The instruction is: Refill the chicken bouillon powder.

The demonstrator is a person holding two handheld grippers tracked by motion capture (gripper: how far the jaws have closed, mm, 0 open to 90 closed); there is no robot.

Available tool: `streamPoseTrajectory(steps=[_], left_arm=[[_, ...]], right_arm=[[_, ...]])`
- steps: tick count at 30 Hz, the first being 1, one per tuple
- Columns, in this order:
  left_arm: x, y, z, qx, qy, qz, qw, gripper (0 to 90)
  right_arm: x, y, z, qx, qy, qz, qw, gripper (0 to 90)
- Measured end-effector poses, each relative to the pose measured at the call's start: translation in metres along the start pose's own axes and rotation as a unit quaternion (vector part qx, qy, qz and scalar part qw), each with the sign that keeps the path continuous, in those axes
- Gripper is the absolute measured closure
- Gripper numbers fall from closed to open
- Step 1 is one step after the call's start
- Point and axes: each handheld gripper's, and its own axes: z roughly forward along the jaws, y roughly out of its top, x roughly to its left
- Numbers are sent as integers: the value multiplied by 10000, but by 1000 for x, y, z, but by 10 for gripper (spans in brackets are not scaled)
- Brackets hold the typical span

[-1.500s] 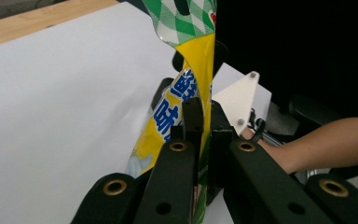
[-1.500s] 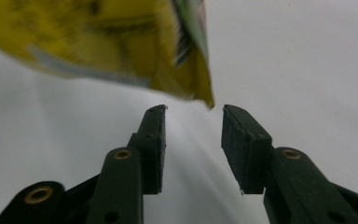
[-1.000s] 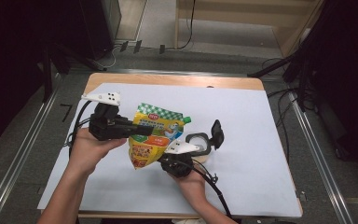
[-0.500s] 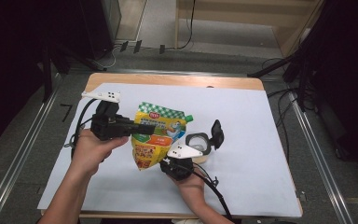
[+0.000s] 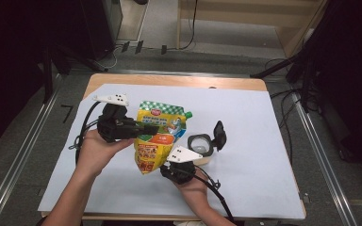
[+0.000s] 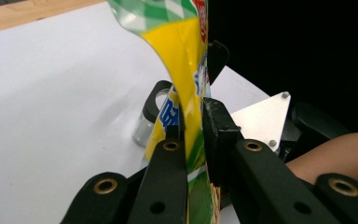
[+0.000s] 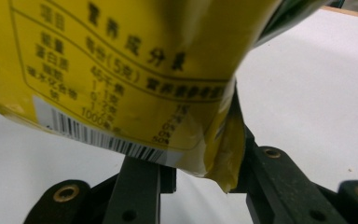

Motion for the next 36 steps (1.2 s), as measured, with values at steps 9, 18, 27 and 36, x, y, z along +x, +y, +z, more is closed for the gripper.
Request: streamPoseTrajectory(steps=[9, 18, 27, 36], left_arm=[[0, -1, 14, 153, 101, 59, 9998, 831], [-1, -1, 25, 286, 138, 110, 9994, 808], [-3, -2, 37, 455, 170, 175, 9987, 782], [-2, -5, 49, 613, 179, 210, 9977, 737]], right_arm=[[5, 1, -2, 32, 71, -143, 9999, 692], [15, 4, -4, 12, 94, -425, 9991, 653], [21, 6, -7, 7, 215, -453, 9987, 635], [21, 6, -9, 76, 363, -233, 9990, 630]])
